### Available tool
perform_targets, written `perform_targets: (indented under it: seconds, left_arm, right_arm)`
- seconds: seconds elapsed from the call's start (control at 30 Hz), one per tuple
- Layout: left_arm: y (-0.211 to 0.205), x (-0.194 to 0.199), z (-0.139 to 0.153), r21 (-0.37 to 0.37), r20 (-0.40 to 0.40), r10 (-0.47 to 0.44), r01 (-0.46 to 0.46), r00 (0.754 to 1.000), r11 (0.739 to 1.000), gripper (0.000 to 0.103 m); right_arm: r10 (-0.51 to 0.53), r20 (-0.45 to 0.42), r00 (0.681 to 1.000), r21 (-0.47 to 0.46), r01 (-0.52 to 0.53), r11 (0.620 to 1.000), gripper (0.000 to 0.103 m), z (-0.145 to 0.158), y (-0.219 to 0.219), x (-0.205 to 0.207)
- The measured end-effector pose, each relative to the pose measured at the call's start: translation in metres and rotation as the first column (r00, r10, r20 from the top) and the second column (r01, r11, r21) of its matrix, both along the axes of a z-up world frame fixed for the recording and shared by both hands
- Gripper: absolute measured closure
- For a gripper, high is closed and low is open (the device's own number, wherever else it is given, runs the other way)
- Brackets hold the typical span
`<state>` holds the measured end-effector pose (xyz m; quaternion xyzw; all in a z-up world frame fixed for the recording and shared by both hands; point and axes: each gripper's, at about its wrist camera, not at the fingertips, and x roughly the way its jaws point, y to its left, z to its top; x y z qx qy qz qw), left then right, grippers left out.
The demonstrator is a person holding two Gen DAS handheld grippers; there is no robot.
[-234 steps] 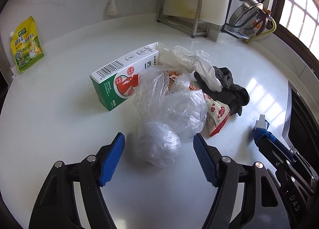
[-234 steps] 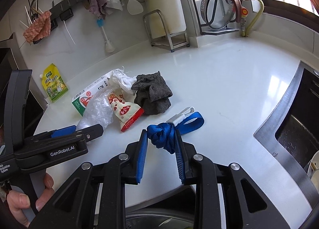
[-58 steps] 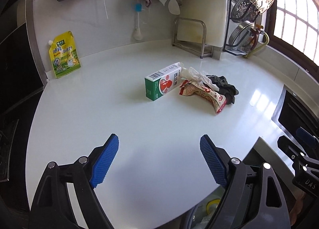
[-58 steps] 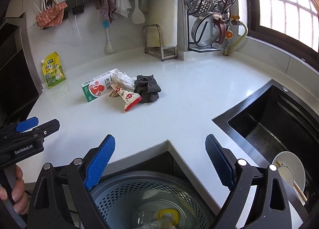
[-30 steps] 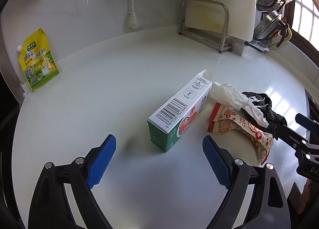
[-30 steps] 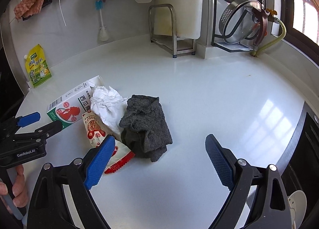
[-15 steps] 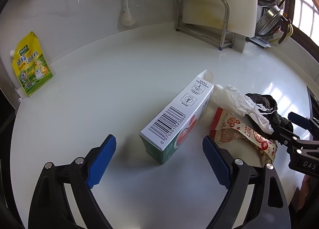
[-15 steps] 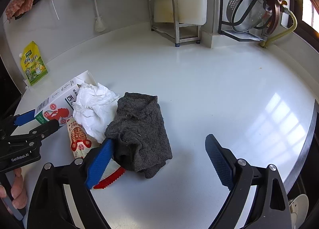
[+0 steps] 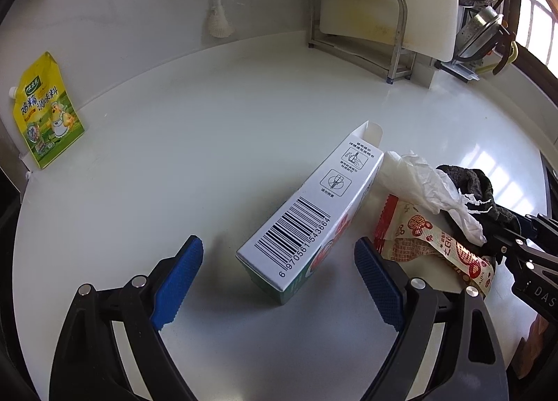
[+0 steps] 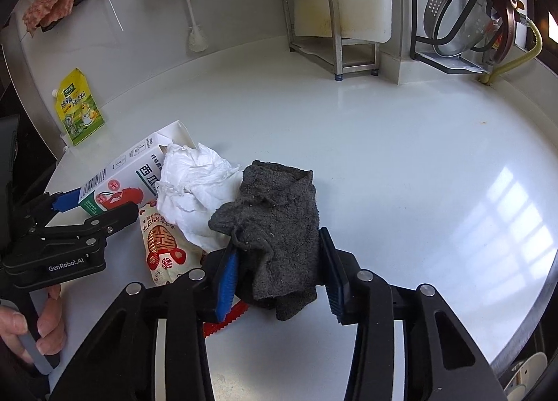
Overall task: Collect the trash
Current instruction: 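Grasp the dark grey cloth with the right tool, then grasp the milk carton with the left tool while the right tool holds the cloth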
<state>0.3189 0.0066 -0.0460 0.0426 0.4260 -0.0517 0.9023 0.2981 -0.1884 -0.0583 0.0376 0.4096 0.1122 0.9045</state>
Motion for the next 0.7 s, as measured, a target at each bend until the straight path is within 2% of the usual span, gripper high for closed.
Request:
perform_targets:
  seconds: [0.37, 0.47, 0.53, 0.7]
  left_arm:
    - [-0.004, 0.016, -0.001, -0.004, -0.001, -0.019, 0.019, 1.000, 1.000, 0.017]
    - [-0.006, 0.018, -0.002, -0.018, -0.009, -0.035, 0.034, 0.999, 0.999, 0.029]
    - [-0.007, 0.018, -0.003, -0.024, -0.020, -0.044, 0.043, 0.999, 0.999, 0.043]
    - [-0.008, 0.011, -0.003, -0.036, -0.011, -0.066, 0.065, 0.998, 0.997, 0.068]
  right_arm:
    - [-0.004, 0.010, 1.000, 0.074, 0.004, 0.997, 0.071, 0.007, -0.013, -0.009]
    - [-0.007, 0.006, 1.000, 0.083, 0.006, 0.997, 0.071, 0.006, -0.016, -0.011]
    - [-0.008, 0.005, 1.000, 0.090, 0.008, 0.996, 0.071, 0.006, -0.017, -0.012]
    - [-0.016, 0.011, 1.000, 0.101, 0.015, 0.995, 0.072, 0.006, -0.021, -0.017]
